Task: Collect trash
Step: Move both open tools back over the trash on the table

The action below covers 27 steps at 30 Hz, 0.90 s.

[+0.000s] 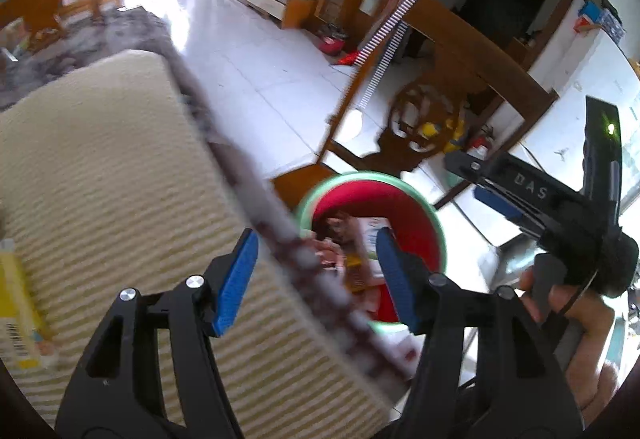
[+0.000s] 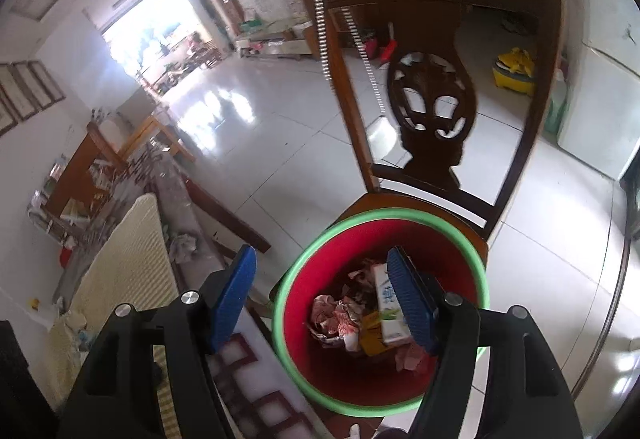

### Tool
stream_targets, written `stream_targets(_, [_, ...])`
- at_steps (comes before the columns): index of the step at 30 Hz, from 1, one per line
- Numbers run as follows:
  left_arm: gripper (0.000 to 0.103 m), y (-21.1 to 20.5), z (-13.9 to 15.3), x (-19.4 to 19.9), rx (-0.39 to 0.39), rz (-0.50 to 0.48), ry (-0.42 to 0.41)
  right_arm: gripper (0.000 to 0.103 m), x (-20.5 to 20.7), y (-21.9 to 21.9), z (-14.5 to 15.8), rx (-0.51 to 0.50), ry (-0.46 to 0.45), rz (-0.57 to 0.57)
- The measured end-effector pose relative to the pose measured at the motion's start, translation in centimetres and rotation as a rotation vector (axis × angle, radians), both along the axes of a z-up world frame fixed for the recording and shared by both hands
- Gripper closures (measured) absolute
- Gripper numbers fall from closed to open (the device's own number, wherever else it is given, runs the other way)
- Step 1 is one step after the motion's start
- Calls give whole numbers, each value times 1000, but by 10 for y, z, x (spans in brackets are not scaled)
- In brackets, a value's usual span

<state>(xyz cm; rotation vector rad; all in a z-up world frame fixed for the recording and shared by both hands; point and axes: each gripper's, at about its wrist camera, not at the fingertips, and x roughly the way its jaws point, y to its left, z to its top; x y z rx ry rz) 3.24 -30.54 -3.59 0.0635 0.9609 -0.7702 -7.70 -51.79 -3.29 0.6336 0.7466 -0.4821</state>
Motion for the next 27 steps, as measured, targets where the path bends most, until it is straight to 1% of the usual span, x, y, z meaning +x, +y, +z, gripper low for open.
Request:
stream_targets(3, [40, 47, 11, 18, 18, 84, -45, 37, 11, 15, 3, -24, 4, 47])
stream_targets(5, [39, 86, 18, 36, 52, 164, -77, 37, 20, 28, 6, -41, 6, 87])
stream_targets(9, [34, 170, 24, 76, 186, 339, -139, 36, 36, 54, 8, -72, 16, 157])
stream_targets(11, [33, 208, 22, 93, 238, 416, -142, 36, 46, 67, 8, -88, 24, 196])
stream_targets(12, [33, 233, 18, 104, 256, 476, -123, 36, 50, 74, 8, -96, 27, 215])
stream_targets(13, [33, 250, 14, 110, 249, 520, -96, 37, 54, 81, 8, -104, 30, 232])
stream_targets(15, [33, 292, 3, 129, 189, 634, 3, 37, 62, 92, 7, -117, 38, 263])
stream_targets(17, [34, 314, -8, 141, 179, 696, 51, 37, 68, 102, 6, -118, 43, 288])
stream_targets(18, [35, 319, -14, 148, 195, 704, 63, 37, 70, 107, 5, -113, 42, 303])
stream_targets(20, [38, 322, -25, 157, 243, 689, 73, 37, 77, 117, 4, -106, 41, 336])
stream_targets(21, [38, 323, -30, 160, 248, 677, 70, 37, 79, 120, 4, -109, 43, 346])
stream_targets(22, [39, 318, -31, 162, 235, 669, 68, 37, 83, 127, 3, -118, 47, 365])
stream_targets(23, [42, 316, -33, 163, 227, 664, 72, 37, 85, 132, 3, -123, 48, 377])
stream_targets(24, [53, 315, -33, 163, 205, 649, 76, 37, 88, 137, 3, -127, 48, 393])
stream_targets(25, [68, 310, -32, 161, 193, 639, 75, 37, 92, 144, 4, -127, 45, 415])
stream_targets(26, [69, 308, -29, 160, 191, 632, 67, 37, 95, 151, 4, -121, 40, 436])
stream_targets(27, [73, 306, -26, 158, 200, 626, 56, 37, 99, 157, 4, -110, 33, 459])
